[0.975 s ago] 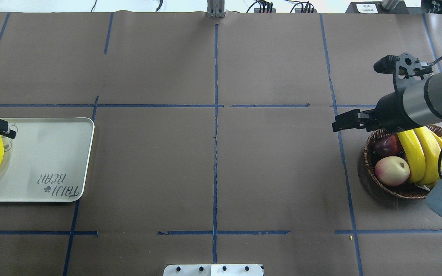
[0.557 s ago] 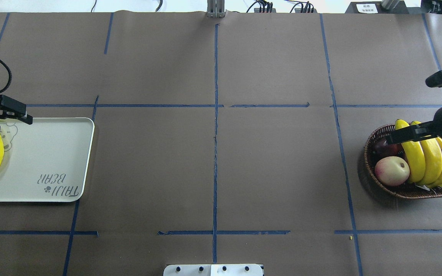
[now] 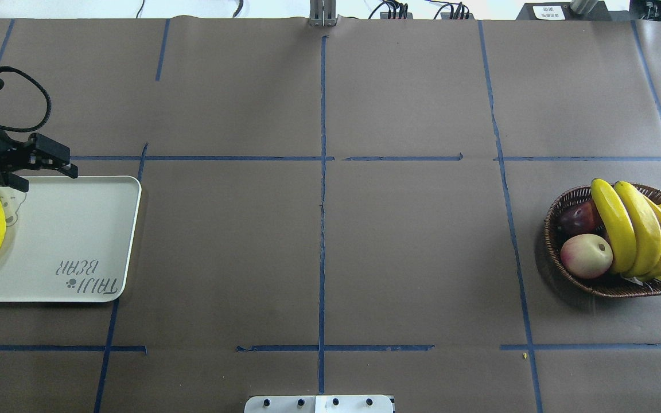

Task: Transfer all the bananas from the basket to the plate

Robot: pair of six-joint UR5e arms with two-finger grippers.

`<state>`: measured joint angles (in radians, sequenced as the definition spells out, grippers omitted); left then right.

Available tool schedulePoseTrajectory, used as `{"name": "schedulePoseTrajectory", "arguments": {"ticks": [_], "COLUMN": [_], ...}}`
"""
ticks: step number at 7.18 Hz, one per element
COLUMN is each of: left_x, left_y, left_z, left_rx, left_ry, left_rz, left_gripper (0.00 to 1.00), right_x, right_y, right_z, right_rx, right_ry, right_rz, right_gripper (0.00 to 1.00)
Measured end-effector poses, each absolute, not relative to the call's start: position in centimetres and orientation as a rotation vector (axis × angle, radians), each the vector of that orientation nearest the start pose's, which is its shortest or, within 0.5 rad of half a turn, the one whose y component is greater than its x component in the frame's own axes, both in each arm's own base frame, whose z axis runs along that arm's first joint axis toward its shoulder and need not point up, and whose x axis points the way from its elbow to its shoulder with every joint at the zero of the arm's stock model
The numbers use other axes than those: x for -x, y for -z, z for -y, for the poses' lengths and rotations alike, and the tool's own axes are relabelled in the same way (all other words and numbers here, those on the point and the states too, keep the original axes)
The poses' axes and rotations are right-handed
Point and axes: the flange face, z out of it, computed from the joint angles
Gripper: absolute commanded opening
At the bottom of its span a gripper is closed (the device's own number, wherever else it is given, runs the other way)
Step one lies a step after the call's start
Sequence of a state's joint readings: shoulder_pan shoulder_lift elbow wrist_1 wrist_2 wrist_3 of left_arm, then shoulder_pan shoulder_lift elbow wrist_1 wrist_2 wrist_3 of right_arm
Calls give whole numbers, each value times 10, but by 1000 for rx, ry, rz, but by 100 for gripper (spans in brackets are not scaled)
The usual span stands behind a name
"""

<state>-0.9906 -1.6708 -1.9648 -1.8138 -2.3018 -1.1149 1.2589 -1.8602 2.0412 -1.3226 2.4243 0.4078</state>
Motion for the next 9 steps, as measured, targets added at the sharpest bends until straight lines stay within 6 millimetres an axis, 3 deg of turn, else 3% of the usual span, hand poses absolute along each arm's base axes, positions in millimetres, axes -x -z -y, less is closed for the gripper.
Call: {"name": "schedulePoseTrajectory", "arguments": {"ticks": [1,2,3,6,9], "left_x": [-231,-235,-237,-239,-245], "left_y": [-382,-379,-378,-378,-377], "left_z": [465,465,465,464,462], "left_rx": [57,51,46,43,48], "left_ry": [227,231,234,233,223], "left_rz": [-989,-986,-982,-980,-979], "left_gripper": [100,100,100,100,100], "right_x": [60,65,77,122,139], "right_y": [-526,-521,-515,-518,-533], "right_z": [385,393,401,400,397], "right_rx": [-67,-73,-85,-83,-52], "right_ry": [76,67,80,164,192], "right_rz": [927,920,902,823,799], "right_gripper": [99,85,77,70,59]}}
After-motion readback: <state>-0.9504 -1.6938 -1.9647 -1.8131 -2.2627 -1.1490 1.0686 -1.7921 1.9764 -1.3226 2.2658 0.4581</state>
